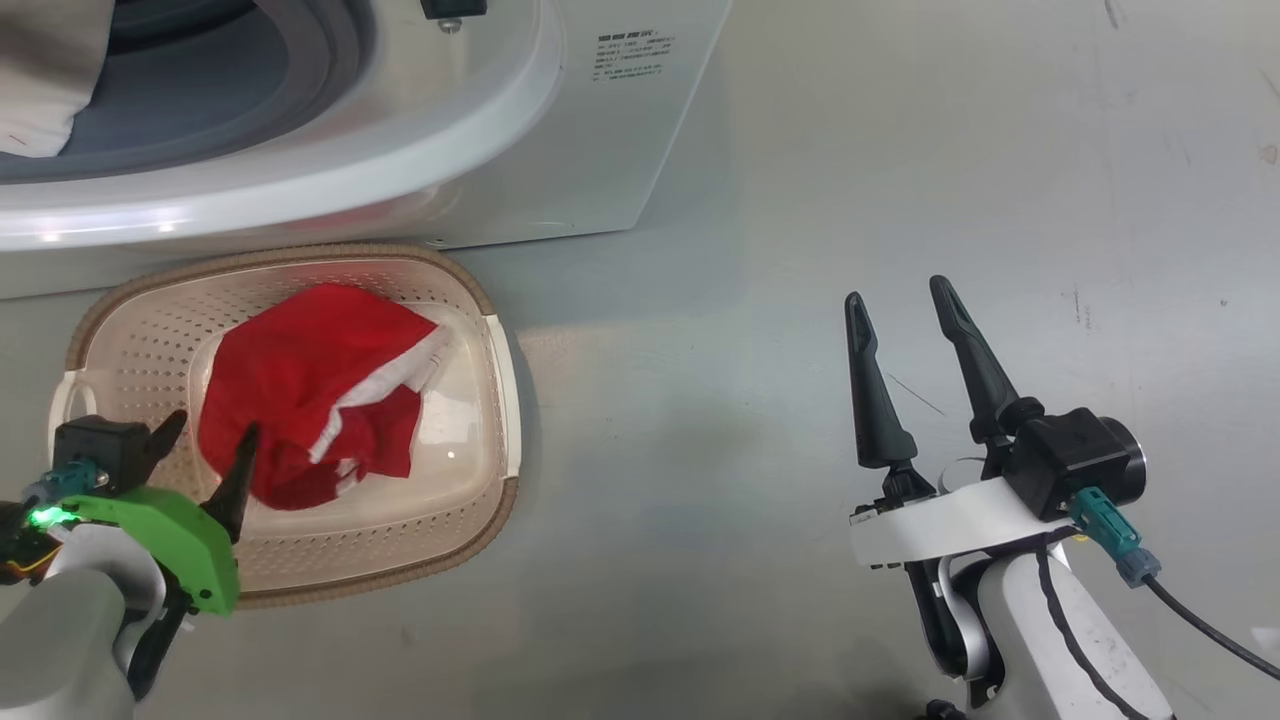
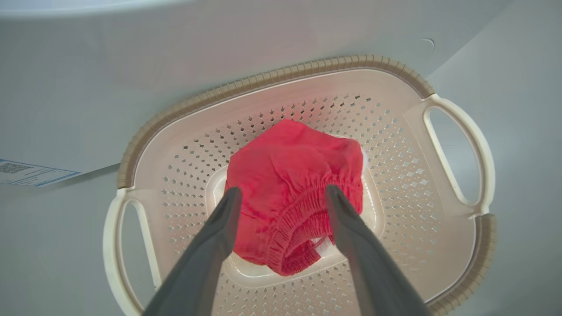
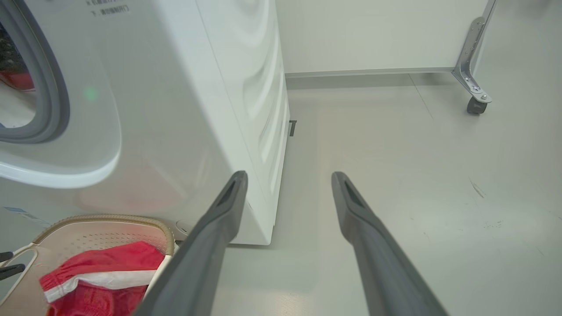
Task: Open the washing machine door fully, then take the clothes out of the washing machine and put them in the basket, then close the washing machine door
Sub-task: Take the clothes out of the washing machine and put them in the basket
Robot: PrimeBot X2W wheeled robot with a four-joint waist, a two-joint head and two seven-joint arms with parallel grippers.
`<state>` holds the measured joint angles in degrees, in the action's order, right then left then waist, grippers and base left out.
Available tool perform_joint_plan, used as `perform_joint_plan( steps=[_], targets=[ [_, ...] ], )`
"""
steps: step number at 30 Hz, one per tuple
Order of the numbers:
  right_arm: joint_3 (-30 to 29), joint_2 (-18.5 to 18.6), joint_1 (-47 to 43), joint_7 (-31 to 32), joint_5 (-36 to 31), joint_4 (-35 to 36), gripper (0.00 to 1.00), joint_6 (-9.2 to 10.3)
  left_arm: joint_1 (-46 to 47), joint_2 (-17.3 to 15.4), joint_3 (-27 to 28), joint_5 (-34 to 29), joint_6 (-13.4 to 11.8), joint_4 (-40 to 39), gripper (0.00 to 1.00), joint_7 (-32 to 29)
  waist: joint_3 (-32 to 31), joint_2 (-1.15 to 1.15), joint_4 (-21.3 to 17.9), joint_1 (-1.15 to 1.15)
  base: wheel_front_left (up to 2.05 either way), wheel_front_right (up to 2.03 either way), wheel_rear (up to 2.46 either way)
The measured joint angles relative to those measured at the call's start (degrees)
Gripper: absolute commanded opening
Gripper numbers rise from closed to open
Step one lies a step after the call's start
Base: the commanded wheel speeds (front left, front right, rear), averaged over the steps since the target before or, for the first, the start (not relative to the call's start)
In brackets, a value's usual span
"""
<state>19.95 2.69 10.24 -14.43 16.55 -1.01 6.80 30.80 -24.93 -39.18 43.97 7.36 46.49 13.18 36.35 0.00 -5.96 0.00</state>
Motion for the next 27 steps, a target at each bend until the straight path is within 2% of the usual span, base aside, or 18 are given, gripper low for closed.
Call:
perform_joint_plan(
  steps=[12, 18, 27],
  targets=[
    [-0.6, 0.1, 0.2, 0.0, 0.2, -2.0, 1.00, 0.01, 1.7, 2.2, -1.7, 0.4, 0.0, 0.9, 1.00, 0.6, -3.0, 0.00, 1.0, 0.00, 0.00, 0.00, 0.00],
    [-2.4, 0.1, 0.2, 0.0, 0.7, -3.3, 1.00, 0.25, 2.2, 3.2, -1.6, 0.7, 0.0, -2.0, 1.00, 1.2, -5.7, 0.00, 1.8, 0.00, 0.00, 0.00, 0.00],
    [-4.8, 0.1, -0.1, 0.0, 1.1, -5.3, 1.00, 0.42, 2.3, 3.5, 4.8, 0.6, 0.0, -10.3, 1.00, 1.3, -10.9, 0.00, 4.0, 0.00, 0.00, 0.00, 0.00]
  ],
)
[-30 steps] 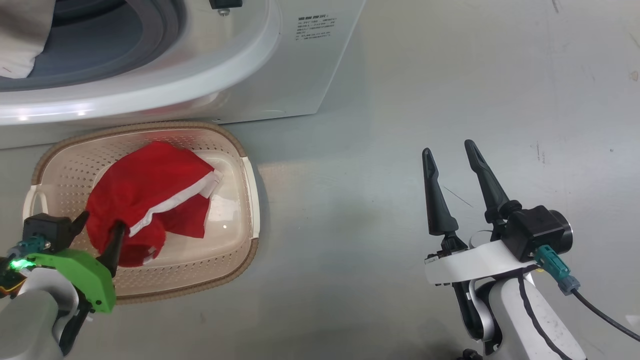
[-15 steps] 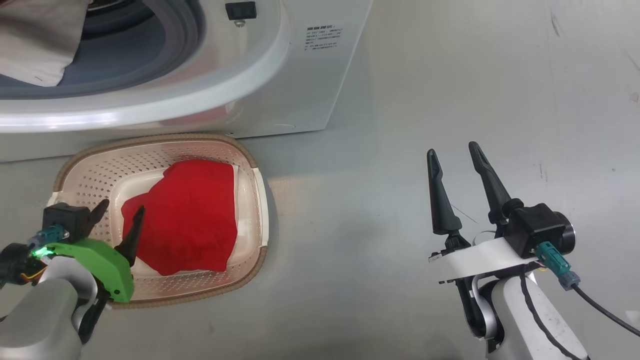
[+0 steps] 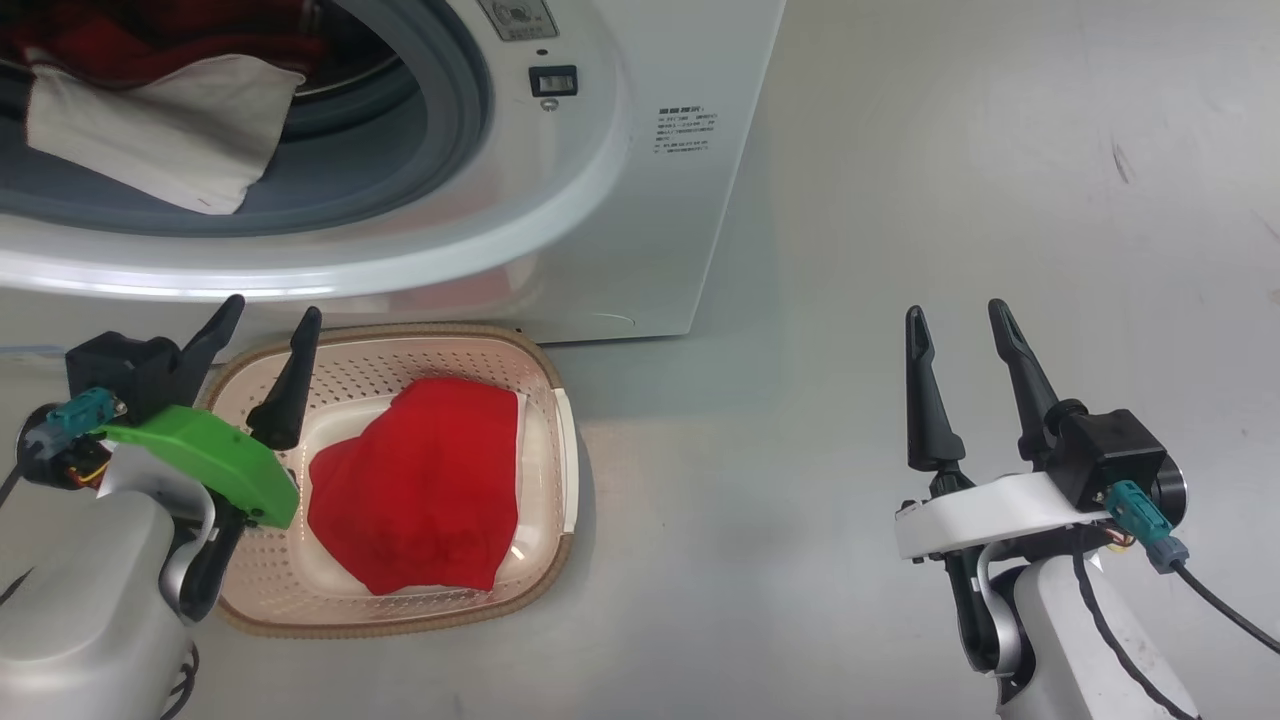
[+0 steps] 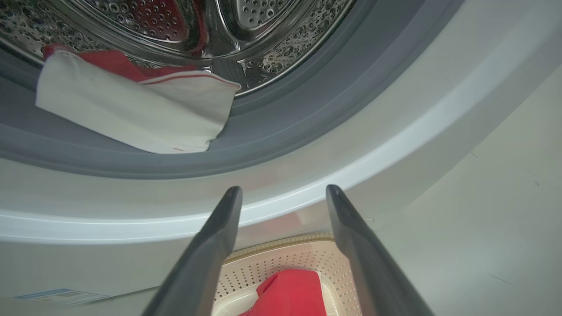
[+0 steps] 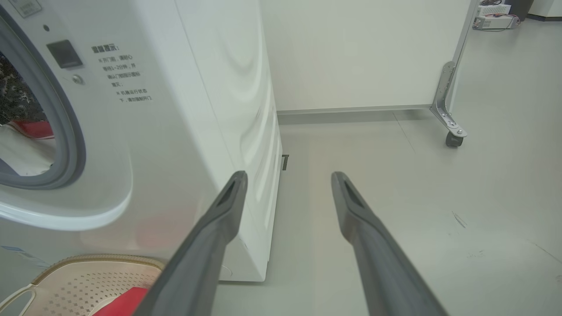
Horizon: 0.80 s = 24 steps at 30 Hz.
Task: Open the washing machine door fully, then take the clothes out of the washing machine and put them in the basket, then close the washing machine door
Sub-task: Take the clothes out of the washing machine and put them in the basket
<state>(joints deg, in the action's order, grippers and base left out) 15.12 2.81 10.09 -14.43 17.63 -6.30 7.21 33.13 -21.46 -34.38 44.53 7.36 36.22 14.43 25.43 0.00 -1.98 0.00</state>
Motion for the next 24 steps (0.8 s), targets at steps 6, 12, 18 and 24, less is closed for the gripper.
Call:
perform_joint_plan(
  steps=[6, 12, 18, 24],
  targets=[
    [-1.1, 0.0, -1.4, 0.0, 0.0, -1.3, 1.00, 0.00, -1.9, 0.0, 2.2, -1.4, 0.0, -4.3, 1.00, 0.0, -3.8, 0.00, 1.8, 0.00, 0.00, 0.00, 0.00],
    [-1.5, 0.0, -2.9, 0.0, 0.5, -2.1, 1.00, -0.19, -7.0, 0.4, 5.8, -2.8, 0.0, -6.8, 1.00, 0.0, -7.9, 0.00, 3.4, 0.00, 0.00, 0.00, 0.00],
    [-2.4, 0.0, -5.3, 0.0, 0.5, -2.7, 1.00, -1.27, -12.2, 1.3, 9.0, -4.4, 0.0, -9.2, 1.00, 0.0, -12.0, 0.00, 4.5, 0.00, 0.00, 0.00, 0.00],
    [-3.0, -0.1, -8.0, 0.0, 1.0, -3.0, 1.00, -2.18, -17.2, 3.4, 16.3, -6.1, 0.0, -15.4, 1.00, 0.0, -16.2, 0.00, 5.5, 0.00, 0.00, 0.00, 0.00]
  ],
)
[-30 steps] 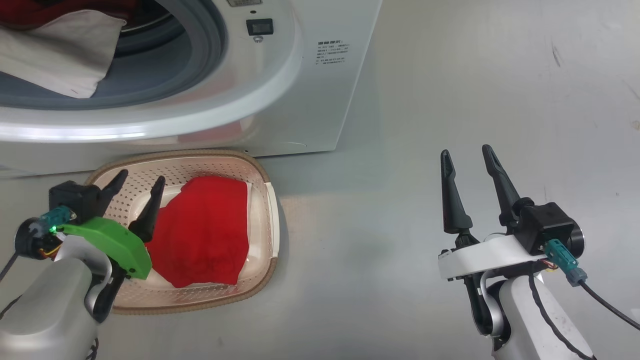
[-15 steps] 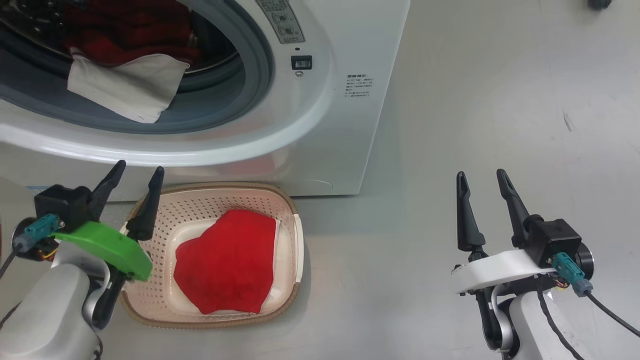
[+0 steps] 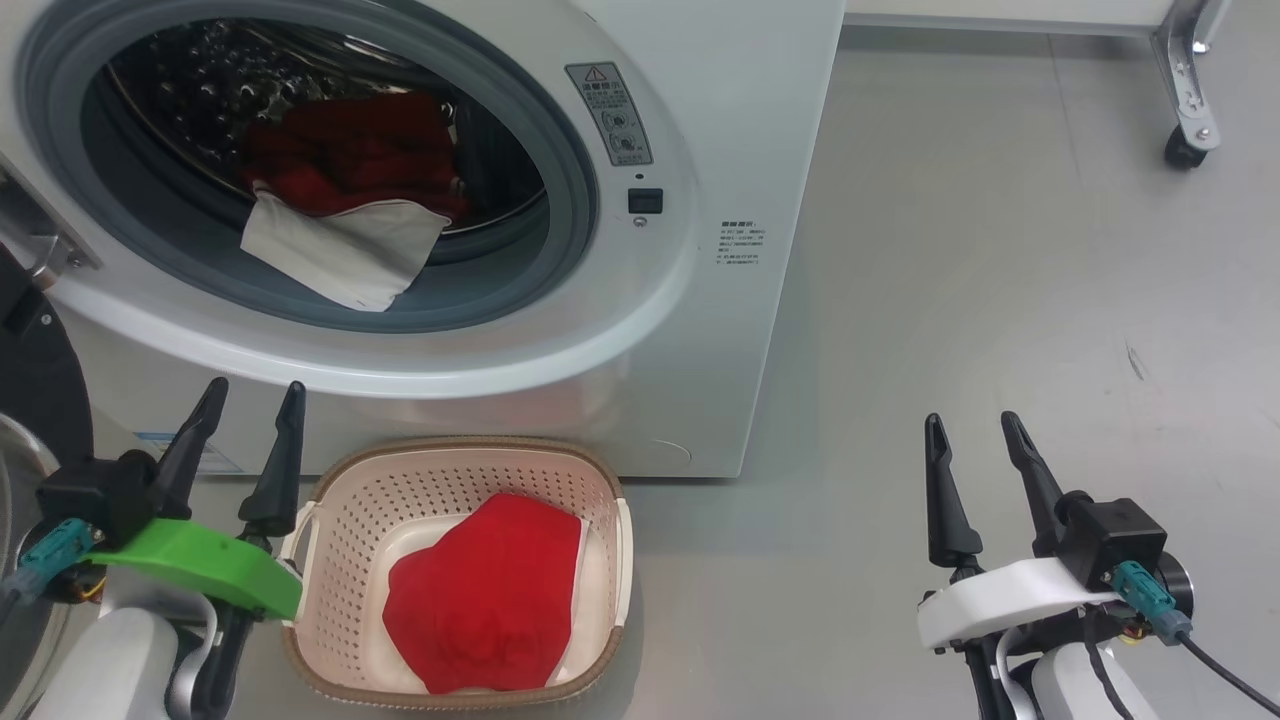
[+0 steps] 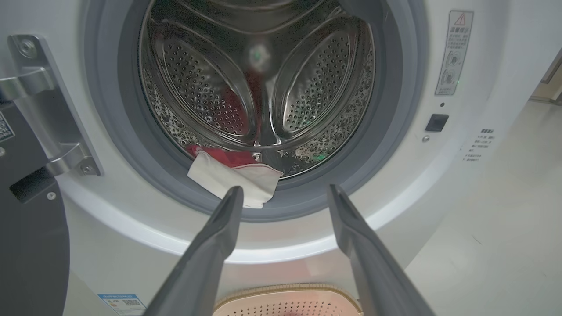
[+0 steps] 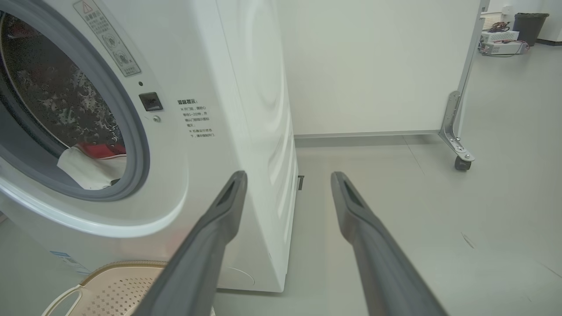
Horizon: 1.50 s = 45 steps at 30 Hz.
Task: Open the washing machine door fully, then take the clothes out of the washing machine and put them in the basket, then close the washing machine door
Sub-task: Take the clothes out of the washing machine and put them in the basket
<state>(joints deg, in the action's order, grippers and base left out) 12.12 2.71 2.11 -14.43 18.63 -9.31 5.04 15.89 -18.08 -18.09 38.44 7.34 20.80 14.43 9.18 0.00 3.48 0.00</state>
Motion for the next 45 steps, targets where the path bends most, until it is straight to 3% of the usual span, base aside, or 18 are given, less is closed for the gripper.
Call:
perform_joint_plan(
  steps=[13, 45],
  targets=[
    [-0.5, -0.1, -2.1, 0.0, 0.0, 1.1, 1.00, -1.44, -8.2, 2.7, 6.4, -6.8, -0.3, -7.7, 1.00, 0.0, -2.7, 0.00, 0.2, 0.00, 0.00, 0.00, 0.00],
    [-1.0, -0.2, -4.3, 0.0, 0.5, 1.9, 1.00, -2.60, -15.1, 8.0, 10.4, -14.2, -0.2, -12.4, 1.00, 0.0, -4.4, 0.00, -0.7, 0.00, 0.00, 0.00, 0.00]
  ],
)
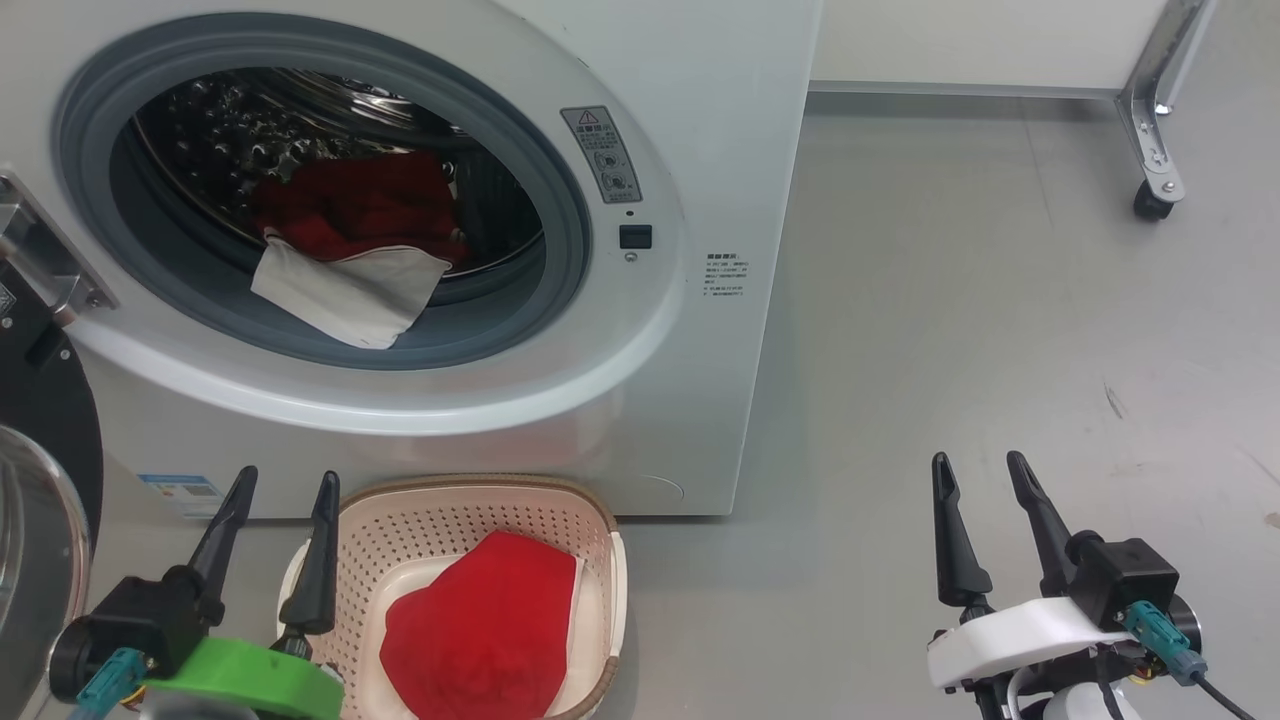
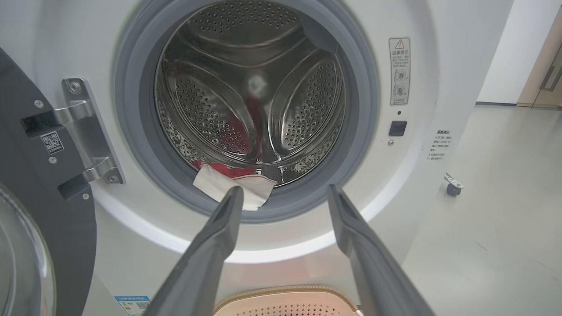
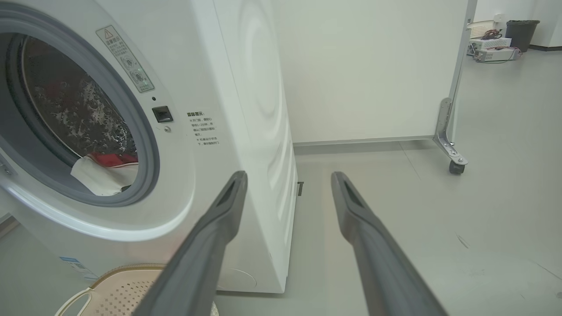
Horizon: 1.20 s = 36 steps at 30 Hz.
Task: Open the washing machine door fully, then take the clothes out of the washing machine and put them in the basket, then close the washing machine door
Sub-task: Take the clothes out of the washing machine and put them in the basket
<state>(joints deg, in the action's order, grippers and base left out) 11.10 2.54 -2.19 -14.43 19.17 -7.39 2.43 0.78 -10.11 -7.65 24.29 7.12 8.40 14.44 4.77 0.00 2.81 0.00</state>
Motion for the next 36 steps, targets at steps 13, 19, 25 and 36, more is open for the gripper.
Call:
perform_joint_plan(
  steps=[13, 19, 25, 36],
  targets=[
    [0.0, 0.0, -0.3, 0.0, 0.0, 0.3, 1.00, -0.02, -0.5, 0.3, -0.2, -1.1, 0.1, -1.3, 1.00, 0.0, 0.8, 0.00, -0.2, 0.00, 0.00, 0.00, 0.00],
    [0.2, 0.0, -0.3, 0.0, 0.0, 0.3, 1.00, -0.03, -0.5, 0.3, -0.7, -1.1, 0.1, -1.4, 1.00, 0.0, 1.0, 0.00, -0.3, 0.00, 0.00, 0.00, 0.00],
    [0.3, 0.0, -0.3, 0.0, 0.0, 0.3, 1.00, -0.02, -0.7, 0.3, -1.2, -1.1, 0.1, -1.5, 1.00, 0.0, 1.2, 0.00, -0.2, 0.00, 0.00, 0.00, 0.00],
    [2.0, 0.0, 0.0, 0.0, 0.0, 1.6, 1.00, 0.08, -0.3, -3.1, -3.6, -1.8, 0.1, -2.0, 1.00, 0.0, 4.3, 0.00, -0.2, 0.00, 0.00, 0.00, 0.00]
  ],
)
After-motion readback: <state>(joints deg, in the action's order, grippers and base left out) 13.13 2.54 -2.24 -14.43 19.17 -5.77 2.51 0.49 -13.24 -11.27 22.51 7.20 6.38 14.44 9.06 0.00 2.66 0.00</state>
